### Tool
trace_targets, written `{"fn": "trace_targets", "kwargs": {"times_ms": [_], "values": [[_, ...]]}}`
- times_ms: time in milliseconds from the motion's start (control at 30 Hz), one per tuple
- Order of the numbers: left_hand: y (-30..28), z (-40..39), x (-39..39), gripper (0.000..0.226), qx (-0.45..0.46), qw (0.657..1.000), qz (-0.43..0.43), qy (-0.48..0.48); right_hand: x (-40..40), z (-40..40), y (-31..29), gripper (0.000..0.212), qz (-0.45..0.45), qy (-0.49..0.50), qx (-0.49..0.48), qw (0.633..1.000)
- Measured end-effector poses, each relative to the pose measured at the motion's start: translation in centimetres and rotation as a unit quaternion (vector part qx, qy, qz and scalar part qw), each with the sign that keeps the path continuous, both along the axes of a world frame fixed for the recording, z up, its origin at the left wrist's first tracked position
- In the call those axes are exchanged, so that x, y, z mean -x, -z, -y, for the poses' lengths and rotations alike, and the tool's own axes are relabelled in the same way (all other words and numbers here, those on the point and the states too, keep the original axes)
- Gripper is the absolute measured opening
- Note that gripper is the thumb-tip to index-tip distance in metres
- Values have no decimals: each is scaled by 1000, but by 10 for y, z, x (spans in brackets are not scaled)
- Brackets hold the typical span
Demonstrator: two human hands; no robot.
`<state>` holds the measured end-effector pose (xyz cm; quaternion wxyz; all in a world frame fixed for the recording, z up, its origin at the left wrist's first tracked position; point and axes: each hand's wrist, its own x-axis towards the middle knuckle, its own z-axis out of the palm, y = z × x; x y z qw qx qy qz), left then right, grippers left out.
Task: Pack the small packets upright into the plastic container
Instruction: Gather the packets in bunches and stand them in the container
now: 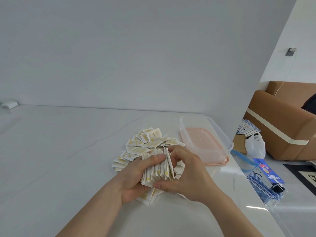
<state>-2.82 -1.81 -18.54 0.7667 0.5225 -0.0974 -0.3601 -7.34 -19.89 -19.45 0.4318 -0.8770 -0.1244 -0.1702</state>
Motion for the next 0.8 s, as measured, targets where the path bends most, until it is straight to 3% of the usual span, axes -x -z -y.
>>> {"fn": "trace_targets", "kwargs": {"times_ms": [133, 267, 367, 467, 800], "values": [[-1, 1, 1, 46, 19, 1000, -12, 10, 2, -3, -3, 66, -30, 21, -26, 999], [-2, 5, 7, 33, 25, 999, -20, 10, 2, -1, -3, 109, -60, -5, 4, 998], [2, 9, 9, 34, 6, 1000, -29, -3, 0, -3, 2, 94, -35, -29, 77, 996], [2, 13, 11, 41, 7, 999, -45, -24, -1, -4, 5, 86, -27, -30, 71, 997], [-3, 18, 18, 40, 30, 997, -47, -56, -1, -5, 7, 111, -46, -14, 61, 997]]}}
